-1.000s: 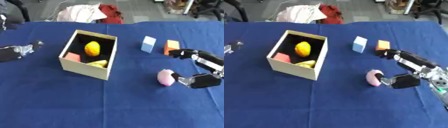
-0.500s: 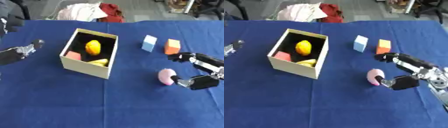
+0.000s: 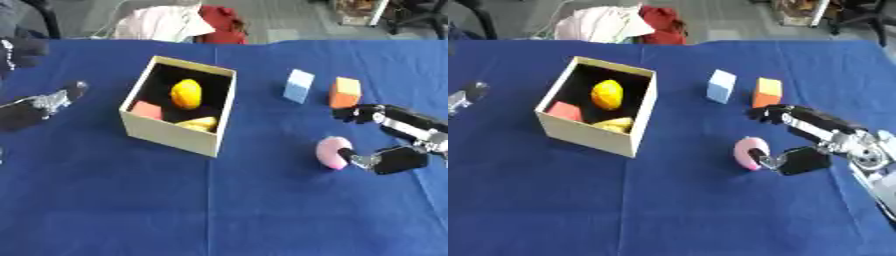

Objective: Pick up objects on the table and place them in the box.

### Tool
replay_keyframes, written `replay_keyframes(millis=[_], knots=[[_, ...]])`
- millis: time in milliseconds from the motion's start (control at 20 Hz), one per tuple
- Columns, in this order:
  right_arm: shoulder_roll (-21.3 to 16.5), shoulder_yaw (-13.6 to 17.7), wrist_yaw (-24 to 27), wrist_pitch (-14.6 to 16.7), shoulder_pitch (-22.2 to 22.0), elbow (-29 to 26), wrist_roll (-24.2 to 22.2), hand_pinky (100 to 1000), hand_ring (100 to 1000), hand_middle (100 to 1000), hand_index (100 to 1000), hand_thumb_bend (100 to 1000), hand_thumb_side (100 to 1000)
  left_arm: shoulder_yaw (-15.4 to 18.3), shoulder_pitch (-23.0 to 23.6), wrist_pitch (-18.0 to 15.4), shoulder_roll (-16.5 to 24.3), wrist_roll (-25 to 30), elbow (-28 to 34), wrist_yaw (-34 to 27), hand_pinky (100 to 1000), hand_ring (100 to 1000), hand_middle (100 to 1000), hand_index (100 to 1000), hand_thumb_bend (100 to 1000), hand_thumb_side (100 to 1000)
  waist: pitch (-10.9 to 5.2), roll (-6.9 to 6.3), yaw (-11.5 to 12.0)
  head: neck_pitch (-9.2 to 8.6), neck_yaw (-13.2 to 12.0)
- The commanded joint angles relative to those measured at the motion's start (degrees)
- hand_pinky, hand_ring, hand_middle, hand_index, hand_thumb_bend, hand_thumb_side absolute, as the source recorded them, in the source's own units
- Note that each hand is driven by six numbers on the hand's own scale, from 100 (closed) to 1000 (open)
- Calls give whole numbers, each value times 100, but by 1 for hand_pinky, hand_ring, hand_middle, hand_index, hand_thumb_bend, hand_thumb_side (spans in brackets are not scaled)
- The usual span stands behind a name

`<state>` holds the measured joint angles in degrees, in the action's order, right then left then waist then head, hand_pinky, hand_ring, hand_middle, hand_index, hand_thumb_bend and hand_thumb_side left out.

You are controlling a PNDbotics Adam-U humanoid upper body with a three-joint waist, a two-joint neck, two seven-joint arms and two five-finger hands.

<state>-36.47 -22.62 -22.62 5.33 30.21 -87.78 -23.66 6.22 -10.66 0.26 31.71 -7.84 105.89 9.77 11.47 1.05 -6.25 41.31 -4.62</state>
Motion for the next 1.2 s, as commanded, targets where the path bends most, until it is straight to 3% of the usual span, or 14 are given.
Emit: replay_keyframes(millis=[50, 700, 1200], knots=[[-65, 15, -151, 65, 112, 169, -60, 878, 889, 868, 955, 216, 447, 46, -44, -8, 69, 33, 44, -25, 762, 766, 609, 697, 761, 415, -97, 67, 6, 32, 37], [68, -4, -734, 332, 165, 814, -101, 875, 882, 847, 925, 210, 426, 90, -42, -52, 33, 124, -12, -19, 762, 766, 610, 698, 759, 416, -88, 68, 15, 58, 63], [199, 136, -985, 355, 170, 1085, 273, 856, 840, 784, 853, 192, 375, 97, -41, -54, 3, 129, -31, -5, 762, 766, 610, 698, 731, 416, -96, 59, 28, 51, 64]])
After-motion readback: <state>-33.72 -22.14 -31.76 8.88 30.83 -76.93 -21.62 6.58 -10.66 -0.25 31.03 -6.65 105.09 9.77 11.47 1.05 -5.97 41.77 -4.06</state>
